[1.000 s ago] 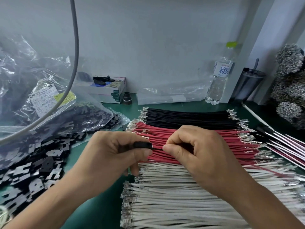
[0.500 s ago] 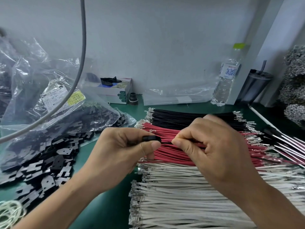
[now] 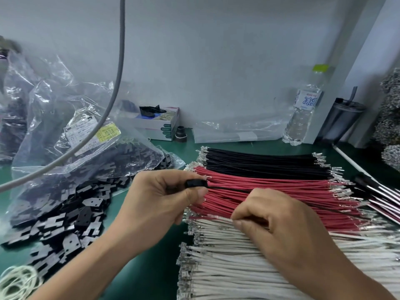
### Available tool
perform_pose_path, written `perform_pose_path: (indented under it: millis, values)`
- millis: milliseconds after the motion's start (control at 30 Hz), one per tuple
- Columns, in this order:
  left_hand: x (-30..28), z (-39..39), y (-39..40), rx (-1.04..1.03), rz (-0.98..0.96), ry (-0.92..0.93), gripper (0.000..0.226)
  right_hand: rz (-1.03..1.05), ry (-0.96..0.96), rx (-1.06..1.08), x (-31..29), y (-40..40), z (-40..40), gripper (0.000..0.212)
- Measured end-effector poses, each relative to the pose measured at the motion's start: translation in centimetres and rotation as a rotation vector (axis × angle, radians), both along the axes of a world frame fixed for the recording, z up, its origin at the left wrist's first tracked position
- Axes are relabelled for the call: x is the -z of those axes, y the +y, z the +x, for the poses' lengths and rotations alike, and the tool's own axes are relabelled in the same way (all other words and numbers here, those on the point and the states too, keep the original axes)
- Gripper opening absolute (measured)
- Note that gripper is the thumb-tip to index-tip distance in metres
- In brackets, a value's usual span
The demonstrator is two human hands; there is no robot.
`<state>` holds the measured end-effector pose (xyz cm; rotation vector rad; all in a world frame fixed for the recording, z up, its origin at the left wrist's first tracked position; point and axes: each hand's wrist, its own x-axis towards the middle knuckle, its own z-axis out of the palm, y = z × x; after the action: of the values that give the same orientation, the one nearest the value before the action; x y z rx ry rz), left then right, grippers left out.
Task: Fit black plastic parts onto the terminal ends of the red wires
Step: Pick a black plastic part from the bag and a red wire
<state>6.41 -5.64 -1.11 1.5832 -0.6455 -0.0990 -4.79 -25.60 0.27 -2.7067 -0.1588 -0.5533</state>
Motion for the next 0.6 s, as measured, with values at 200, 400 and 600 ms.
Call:
perform_pose_path:
  millis: [200,400,600]
  values:
    - [-0.4,-0.5,-0.2,0.101,0.001,0.038,0.020,0.148,-0.244,0.017,-0.4,0.7,0.2,0.008]
    - [-1.0,-1.2,-0.7,0.117,-0.051,0.118,0.018,0.049,-0.360,0.070,-0.4,1.0,-0.1,0.011]
    - [-1.3,-1.1,-0.4,0.126,-0.062,0.153,0.015,-0.047,-0.445,0.079,-0.4,0.5,-0.4,0.010]
